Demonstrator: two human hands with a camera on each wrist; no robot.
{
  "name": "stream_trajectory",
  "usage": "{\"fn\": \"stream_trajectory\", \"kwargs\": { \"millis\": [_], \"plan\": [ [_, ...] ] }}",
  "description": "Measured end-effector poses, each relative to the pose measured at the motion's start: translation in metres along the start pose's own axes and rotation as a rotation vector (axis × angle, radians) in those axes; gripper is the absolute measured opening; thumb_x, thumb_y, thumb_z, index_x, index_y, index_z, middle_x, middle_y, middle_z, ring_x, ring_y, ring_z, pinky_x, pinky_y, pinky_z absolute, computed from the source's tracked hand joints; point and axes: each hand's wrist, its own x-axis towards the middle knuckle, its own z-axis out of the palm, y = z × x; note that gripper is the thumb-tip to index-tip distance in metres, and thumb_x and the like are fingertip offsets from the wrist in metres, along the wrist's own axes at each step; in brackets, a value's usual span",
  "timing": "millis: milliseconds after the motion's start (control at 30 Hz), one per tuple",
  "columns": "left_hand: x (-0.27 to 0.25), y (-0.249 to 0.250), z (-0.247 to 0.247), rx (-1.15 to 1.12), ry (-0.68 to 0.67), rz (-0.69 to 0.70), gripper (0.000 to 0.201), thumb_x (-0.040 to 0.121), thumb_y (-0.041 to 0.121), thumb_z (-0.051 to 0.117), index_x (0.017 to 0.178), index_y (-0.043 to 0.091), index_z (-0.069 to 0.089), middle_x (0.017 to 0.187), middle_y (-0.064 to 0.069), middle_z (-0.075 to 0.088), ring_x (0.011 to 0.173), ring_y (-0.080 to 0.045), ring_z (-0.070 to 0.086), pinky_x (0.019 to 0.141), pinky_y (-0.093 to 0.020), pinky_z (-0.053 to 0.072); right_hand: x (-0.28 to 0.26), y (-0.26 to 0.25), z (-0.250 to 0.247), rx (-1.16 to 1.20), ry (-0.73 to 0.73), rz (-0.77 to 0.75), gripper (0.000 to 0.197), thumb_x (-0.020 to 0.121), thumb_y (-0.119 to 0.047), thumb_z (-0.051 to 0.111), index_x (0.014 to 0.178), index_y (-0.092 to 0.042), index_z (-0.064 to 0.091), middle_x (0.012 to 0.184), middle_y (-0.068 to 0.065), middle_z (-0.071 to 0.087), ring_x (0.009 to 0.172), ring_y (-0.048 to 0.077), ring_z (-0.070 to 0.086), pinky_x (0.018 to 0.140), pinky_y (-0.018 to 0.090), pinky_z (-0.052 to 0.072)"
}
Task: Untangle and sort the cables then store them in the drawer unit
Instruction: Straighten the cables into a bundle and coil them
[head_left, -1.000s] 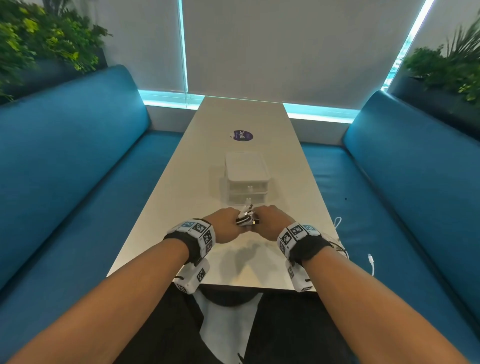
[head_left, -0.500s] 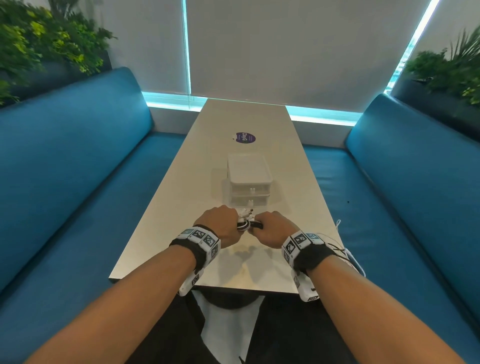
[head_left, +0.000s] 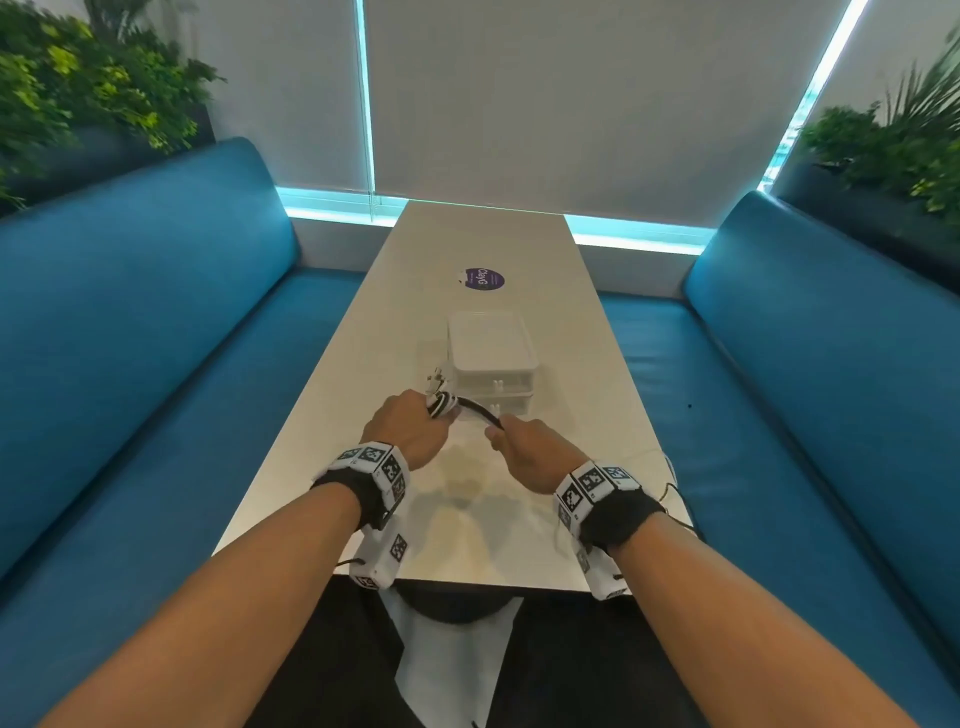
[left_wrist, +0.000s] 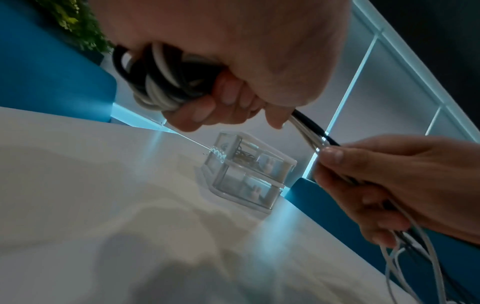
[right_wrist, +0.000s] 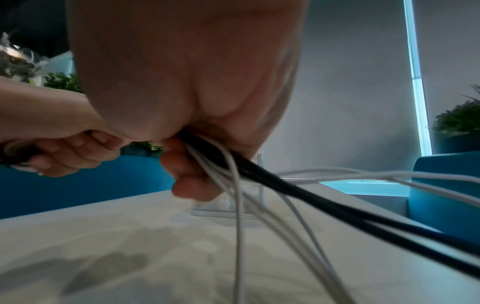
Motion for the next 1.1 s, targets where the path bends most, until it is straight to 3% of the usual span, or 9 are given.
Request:
{"fn": "stream_trajectory", "kwargs": {
  "millis": [133,267,367,533,600,733,833,967,1100],
  "plan": [
    [0.002,0.002,0.013,-0.311,-0.123,-0.183,0.038,0.089,0.050,0.063,0.085,0.012,0.062,0.073,-0.006,0.059,0.065,-0.028,0.057,0.057,-0.029,0.043,-0.005,-0.006,0.011,0.069,-0.046,-0.009,0.034,0.105,-0.035,0.031,0.109,-0.011,0.055,0.105,0.011,0.066,0.093,0.029,0.061,0.086,0.041,0.048],
    [-0.003,0.009,0.022,-0.641,-0.257,-0.347,0.026,0.084,0.031,0.062,0.079,0.009,0.052,0.054,-0.003,0.039,0.041,-0.018,0.032,0.047,-0.025,0.031,-0.006,-0.018,0.025,0.048,-0.089,-0.064,0.033,0.105,-0.031,0.031,0.110,-0.008,0.054,0.105,0.014,0.066,0.092,0.031,0.062,0.086,0.047,0.049],
    [-0.007,0.014,0.020,-0.782,-0.307,-0.351,0.032,0.081,0.038,0.062,0.067,0.015,0.044,0.052,-0.001,0.035,0.041,-0.017,0.028,0.047,-0.025,0.028,-0.002,-0.027,0.022,0.102,-0.062,-0.081,0.030,0.105,-0.026,0.032,0.111,-0.007,0.054,0.106,0.015,0.066,0.091,0.031,0.062,0.084,0.046,0.051],
    [-0.008,0.012,0.024,-0.956,-0.267,-0.259,0.045,0.075,0.056,0.050,0.042,0.024,0.050,0.050,-0.004,0.045,0.047,-0.024,0.041,0.053,-0.030,0.036,0.008,-0.045,0.013,0.187,-0.048,-0.144,0.027,0.105,-0.029,0.031,0.101,-0.013,0.052,0.093,0.009,0.068,0.080,0.024,0.064,0.075,0.039,0.052],
    [-0.007,0.013,0.026,-1.025,-0.227,-0.277,0.042,0.074,0.056,0.048,0.045,0.025,0.050,0.051,-0.002,0.047,0.051,-0.023,0.044,0.055,-0.030,0.036,0.010,-0.051,0.009,0.207,-0.042,-0.152,0.028,0.105,-0.028,0.031,0.097,-0.011,0.052,0.091,0.010,0.067,0.079,0.025,0.064,0.075,0.040,0.052],
    [-0.010,0.016,0.028,-1.038,-0.231,-0.198,0.040,0.071,0.061,0.054,0.065,0.021,0.053,0.062,-0.009,0.052,0.061,-0.027,0.053,0.059,-0.033,0.043,0.008,-0.053,0.004,0.235,-0.051,-0.123,0.029,0.105,-0.023,0.032,0.107,-0.007,0.056,0.100,0.013,0.068,0.087,0.025,0.064,0.082,0.041,0.053],
    [-0.013,0.021,0.030,-0.911,-0.197,-0.103,0.054,0.069,0.063,0.067,0.081,0.010,0.067,0.082,-0.022,0.070,0.081,-0.037,0.069,0.081,-0.047,0.055,0.007,-0.050,0.000,0.250,-0.095,-0.115,0.026,0.100,-0.010,0.038,0.112,-0.001,0.059,0.104,0.020,0.067,0.090,0.027,0.064,0.085,0.042,0.054],
    [-0.009,0.022,0.030,-0.759,-0.122,-0.139,0.050,0.069,0.057,0.069,0.078,0.008,0.071,0.079,-0.015,0.074,0.079,-0.032,0.072,0.082,-0.050,0.058,0.002,-0.048,-0.002,0.221,-0.150,-0.117,0.021,0.090,-0.012,0.046,0.094,0.000,0.063,0.090,0.023,0.066,0.072,0.021,0.057,0.068,0.036,0.048],
    [-0.004,0.024,0.026,-0.603,0.000,-0.145,0.046,0.086,0.053,0.058,0.084,0.009,0.070,0.083,-0.013,0.073,0.079,-0.031,0.070,0.074,-0.041,0.057,0.003,-0.046,-0.001,0.234,-0.066,-0.144,0.018,0.090,-0.017,0.049,0.098,-0.008,0.063,0.086,0.011,0.070,0.071,0.023,0.064,0.071,0.040,0.057]
  ]
}}
